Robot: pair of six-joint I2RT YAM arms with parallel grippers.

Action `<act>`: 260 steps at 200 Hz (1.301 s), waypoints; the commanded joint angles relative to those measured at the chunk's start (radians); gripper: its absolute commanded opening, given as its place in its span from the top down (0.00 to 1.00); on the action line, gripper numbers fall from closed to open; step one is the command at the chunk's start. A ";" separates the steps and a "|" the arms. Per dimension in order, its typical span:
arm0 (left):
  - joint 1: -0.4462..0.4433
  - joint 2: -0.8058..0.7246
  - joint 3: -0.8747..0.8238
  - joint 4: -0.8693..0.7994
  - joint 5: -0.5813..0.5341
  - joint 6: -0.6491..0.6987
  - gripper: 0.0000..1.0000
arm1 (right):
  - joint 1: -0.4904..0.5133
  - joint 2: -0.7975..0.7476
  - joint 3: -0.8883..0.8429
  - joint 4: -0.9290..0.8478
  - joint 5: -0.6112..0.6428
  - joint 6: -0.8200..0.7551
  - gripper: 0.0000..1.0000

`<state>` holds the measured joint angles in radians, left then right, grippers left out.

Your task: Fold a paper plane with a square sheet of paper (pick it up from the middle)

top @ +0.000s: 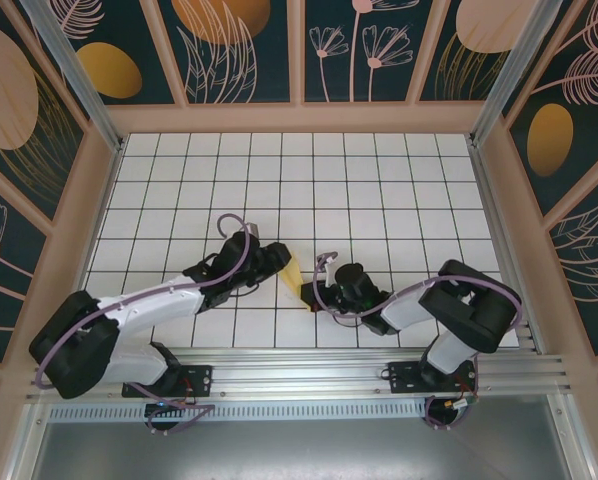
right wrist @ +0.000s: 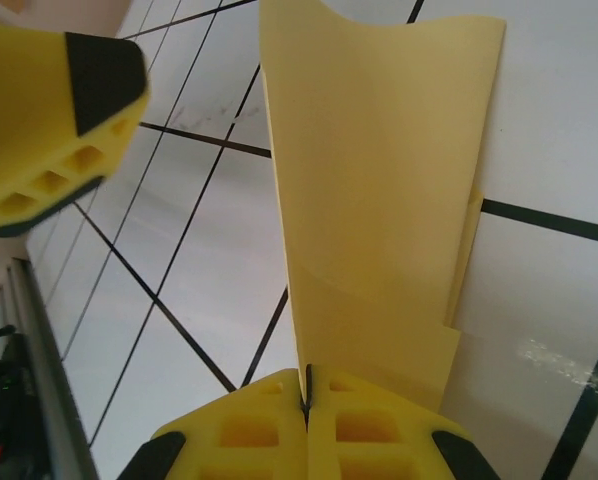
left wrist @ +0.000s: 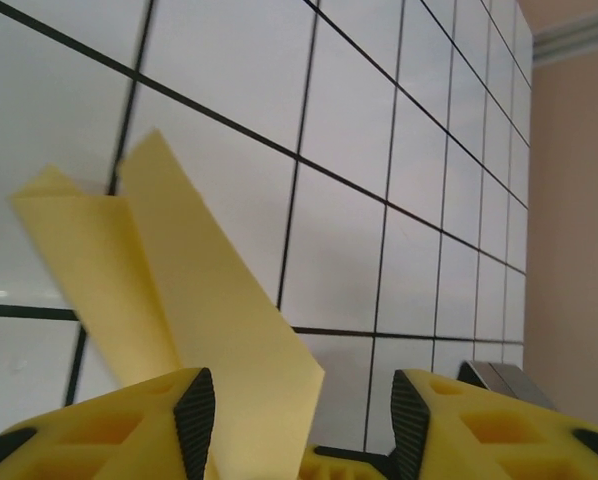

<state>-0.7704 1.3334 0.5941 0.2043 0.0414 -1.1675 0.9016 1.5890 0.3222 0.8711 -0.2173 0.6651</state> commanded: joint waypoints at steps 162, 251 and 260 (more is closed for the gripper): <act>0.000 0.200 -0.053 0.349 0.236 -0.009 0.47 | -0.092 0.201 0.022 0.088 -0.260 0.244 1.00; 0.001 0.294 -0.064 0.447 0.236 -0.004 0.43 | -0.098 0.208 0.021 0.064 -0.257 0.266 1.00; 0.001 0.304 -0.065 0.462 0.238 -0.008 0.43 | -0.098 0.209 0.022 0.058 -0.256 0.262 1.00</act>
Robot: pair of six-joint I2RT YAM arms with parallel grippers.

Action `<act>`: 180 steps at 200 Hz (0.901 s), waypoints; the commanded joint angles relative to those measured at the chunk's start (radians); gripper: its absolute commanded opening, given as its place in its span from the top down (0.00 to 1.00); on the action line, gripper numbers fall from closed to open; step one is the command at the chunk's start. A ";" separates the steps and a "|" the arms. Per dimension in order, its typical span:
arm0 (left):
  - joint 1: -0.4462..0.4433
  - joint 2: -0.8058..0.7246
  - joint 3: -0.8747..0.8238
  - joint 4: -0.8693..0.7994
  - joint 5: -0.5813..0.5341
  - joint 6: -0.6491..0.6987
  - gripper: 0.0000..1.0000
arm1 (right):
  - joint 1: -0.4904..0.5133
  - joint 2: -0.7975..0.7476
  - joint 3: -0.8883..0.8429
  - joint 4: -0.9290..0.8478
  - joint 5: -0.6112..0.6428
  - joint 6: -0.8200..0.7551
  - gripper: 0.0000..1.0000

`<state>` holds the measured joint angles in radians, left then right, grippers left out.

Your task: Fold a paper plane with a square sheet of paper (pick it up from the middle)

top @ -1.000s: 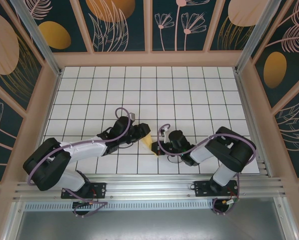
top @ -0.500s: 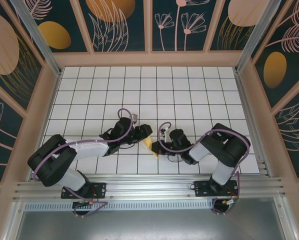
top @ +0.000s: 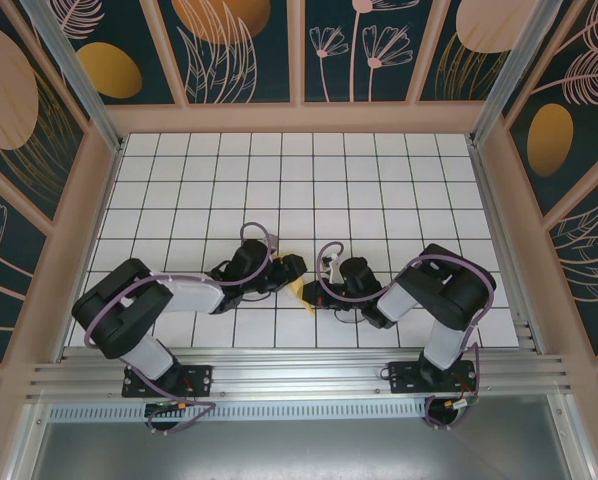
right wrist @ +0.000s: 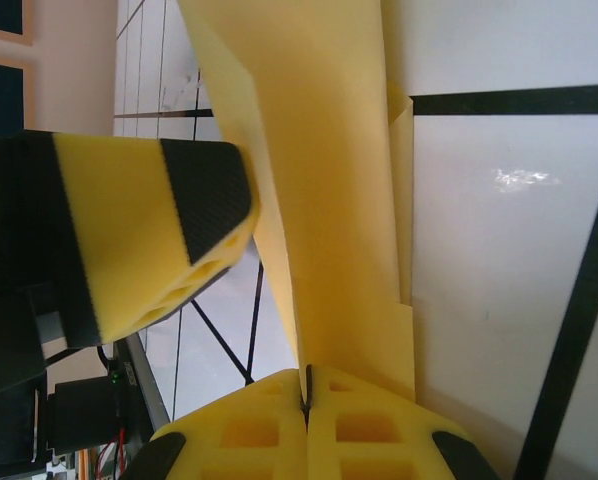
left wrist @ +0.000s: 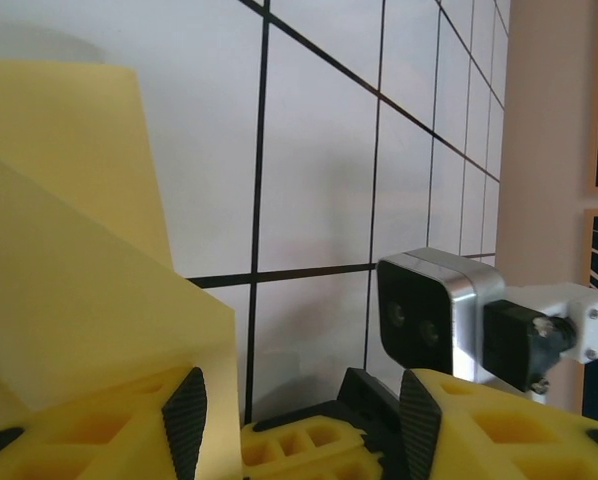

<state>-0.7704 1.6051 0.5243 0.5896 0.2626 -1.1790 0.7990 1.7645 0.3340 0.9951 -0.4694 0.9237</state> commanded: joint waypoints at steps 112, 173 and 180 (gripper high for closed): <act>0.000 0.055 0.004 0.089 -0.001 0.007 0.42 | 0.005 0.023 0.024 -0.132 0.003 -0.016 1.00; 0.000 0.140 -0.020 0.086 -0.027 -0.014 0.46 | 0.006 -0.035 0.036 -0.220 0.020 -0.039 0.99; 0.000 0.141 -0.026 0.087 -0.031 -0.016 0.46 | 0.006 -0.048 0.036 -0.234 0.021 -0.043 0.98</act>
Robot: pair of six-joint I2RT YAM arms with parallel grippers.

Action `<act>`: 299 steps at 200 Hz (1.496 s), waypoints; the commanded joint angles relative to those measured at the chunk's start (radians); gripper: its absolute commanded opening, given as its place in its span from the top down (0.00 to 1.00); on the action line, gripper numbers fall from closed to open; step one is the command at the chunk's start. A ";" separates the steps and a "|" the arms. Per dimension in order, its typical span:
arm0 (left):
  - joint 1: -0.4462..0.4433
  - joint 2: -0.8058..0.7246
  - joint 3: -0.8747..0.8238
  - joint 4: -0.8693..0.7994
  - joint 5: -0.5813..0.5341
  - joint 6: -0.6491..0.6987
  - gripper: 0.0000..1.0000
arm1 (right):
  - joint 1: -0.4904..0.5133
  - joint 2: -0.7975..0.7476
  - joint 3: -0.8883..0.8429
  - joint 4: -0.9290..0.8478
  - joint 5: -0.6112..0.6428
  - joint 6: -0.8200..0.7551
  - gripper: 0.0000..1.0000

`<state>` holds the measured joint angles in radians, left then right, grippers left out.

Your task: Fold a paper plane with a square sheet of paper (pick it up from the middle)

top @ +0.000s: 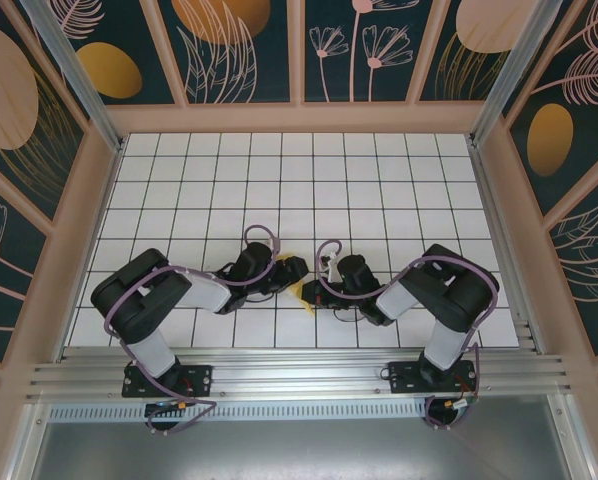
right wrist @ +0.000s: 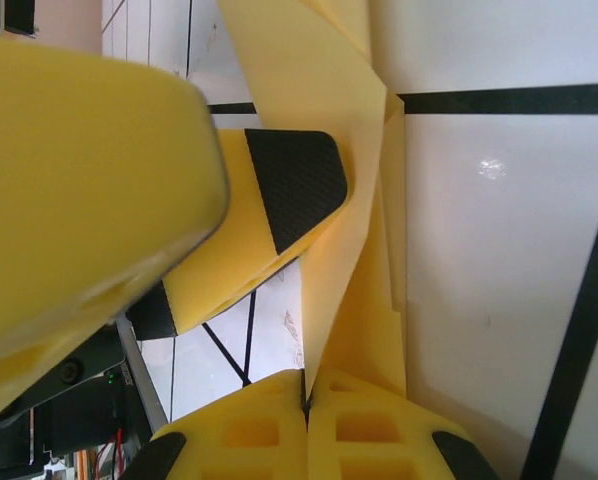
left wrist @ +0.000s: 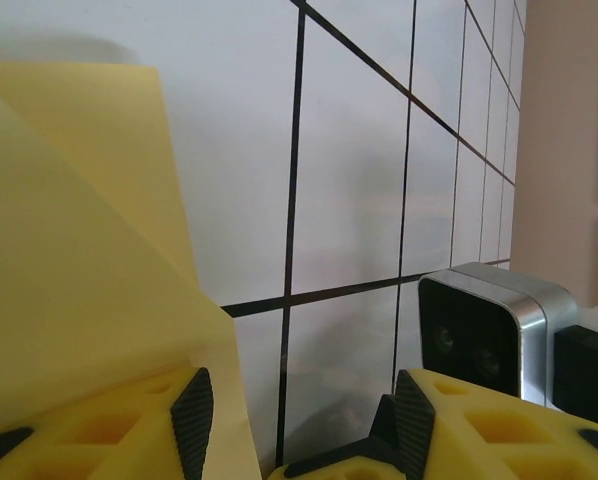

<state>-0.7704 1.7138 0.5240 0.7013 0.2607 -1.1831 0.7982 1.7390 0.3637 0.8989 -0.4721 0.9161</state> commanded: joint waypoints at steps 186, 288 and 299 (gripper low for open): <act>0.001 0.042 -0.004 -0.094 -0.029 0.019 0.48 | 0.016 -0.207 -0.029 -0.358 0.015 -0.078 0.90; 0.001 0.052 0.010 -0.103 -0.019 0.023 0.49 | 0.035 -0.247 -0.012 -0.495 0.070 -0.162 0.86; 0.001 0.054 0.011 -0.105 -0.019 0.024 0.49 | 0.035 -0.240 -0.019 -0.481 0.062 -0.154 0.91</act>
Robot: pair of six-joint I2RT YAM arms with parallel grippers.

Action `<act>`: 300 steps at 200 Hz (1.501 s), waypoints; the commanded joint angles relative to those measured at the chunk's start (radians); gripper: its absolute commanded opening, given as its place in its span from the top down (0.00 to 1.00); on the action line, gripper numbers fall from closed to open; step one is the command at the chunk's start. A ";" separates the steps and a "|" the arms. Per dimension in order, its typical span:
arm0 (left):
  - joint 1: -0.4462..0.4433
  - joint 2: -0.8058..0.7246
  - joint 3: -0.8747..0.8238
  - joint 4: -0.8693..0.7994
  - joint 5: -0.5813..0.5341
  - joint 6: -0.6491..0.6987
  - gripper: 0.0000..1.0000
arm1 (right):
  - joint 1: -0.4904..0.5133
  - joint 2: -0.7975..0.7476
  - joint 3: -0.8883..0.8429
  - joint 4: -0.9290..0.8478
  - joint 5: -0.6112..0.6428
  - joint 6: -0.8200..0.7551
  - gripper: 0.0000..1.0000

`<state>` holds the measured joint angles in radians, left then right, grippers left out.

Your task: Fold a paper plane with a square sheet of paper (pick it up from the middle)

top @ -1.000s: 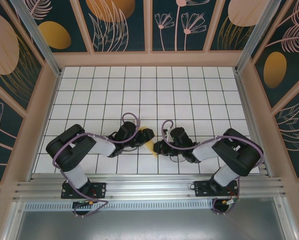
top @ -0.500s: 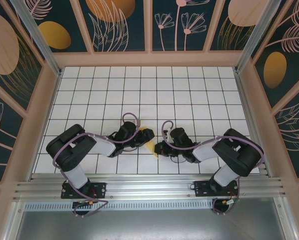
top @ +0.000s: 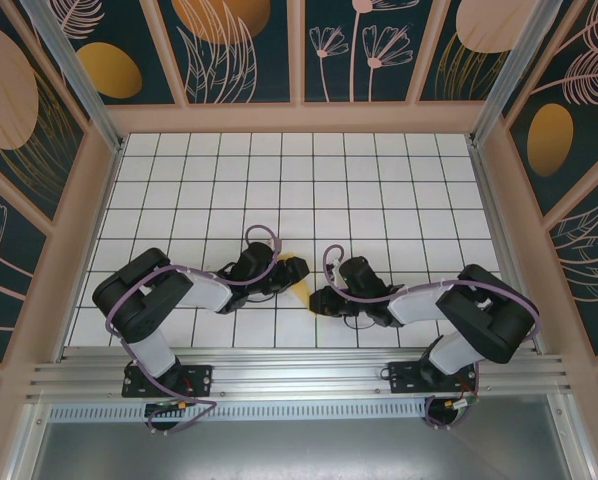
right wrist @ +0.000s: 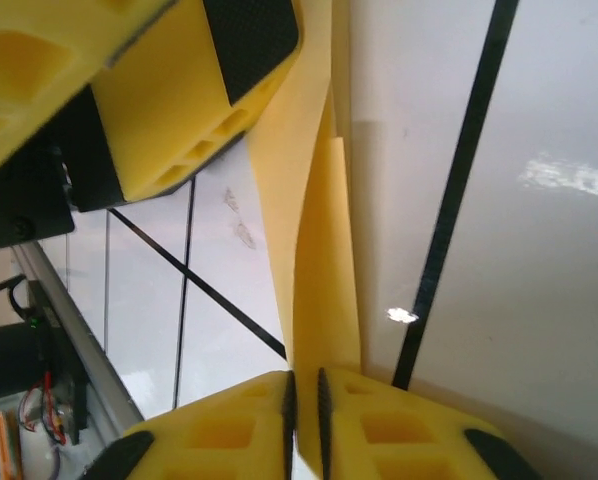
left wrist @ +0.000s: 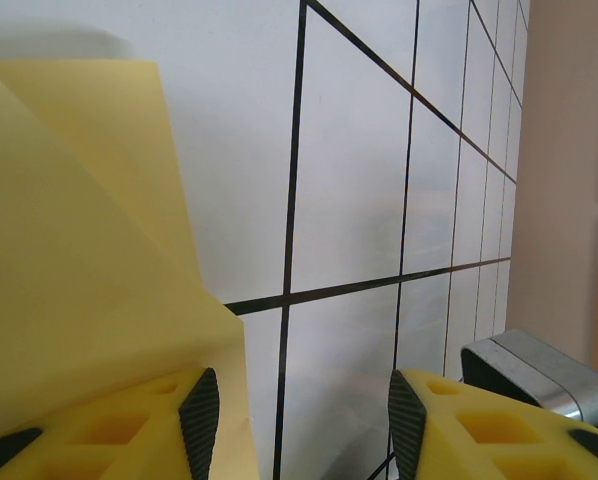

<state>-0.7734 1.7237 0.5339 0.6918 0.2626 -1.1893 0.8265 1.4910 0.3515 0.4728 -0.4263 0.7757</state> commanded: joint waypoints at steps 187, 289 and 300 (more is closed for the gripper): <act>0.005 0.061 0.030 -0.118 -0.005 0.042 0.50 | 0.013 -0.111 0.042 -0.179 0.064 -0.140 0.64; 0.005 0.071 0.035 -0.118 0.004 0.044 0.50 | 0.029 -0.026 0.098 -0.195 0.063 -0.180 0.63; 0.004 0.071 0.036 -0.118 0.006 0.044 0.50 | 0.030 -0.011 0.099 -0.210 0.077 -0.183 0.66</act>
<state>-0.7723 1.7508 0.5713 0.6720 0.2779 -1.1713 0.8463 1.4471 0.4236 0.2974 -0.3630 0.6262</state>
